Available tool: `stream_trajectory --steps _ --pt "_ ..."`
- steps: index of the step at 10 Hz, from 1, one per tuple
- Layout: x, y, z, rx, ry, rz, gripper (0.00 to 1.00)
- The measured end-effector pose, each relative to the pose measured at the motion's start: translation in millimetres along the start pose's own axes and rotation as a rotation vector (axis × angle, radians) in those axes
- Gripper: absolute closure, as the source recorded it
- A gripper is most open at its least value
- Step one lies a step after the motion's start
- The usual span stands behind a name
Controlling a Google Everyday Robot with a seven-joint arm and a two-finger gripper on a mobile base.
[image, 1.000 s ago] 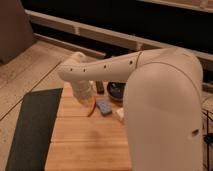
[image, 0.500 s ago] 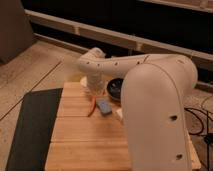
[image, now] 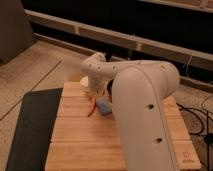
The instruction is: Push the eraser across the table
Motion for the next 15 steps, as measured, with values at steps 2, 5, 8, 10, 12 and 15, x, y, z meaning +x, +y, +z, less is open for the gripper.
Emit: stream_trajectory --steps 2,5,8,10,12,15 --pt "-17 6 3 -0.042 -0.028 -0.078 1.0" --pt "-28 7 2 -0.087 -0.048 -0.135 1.0" --pt "-26 10 2 -0.087 -0.046 -0.141 1.0" --pt "-17 -2 5 -0.03 -0.04 -0.112 1.0" --pt "-22 -35 1 0.062 -0.075 -0.056 1.0" --pt "-42 -36 -2 0.08 -0.123 -0.058 1.0"
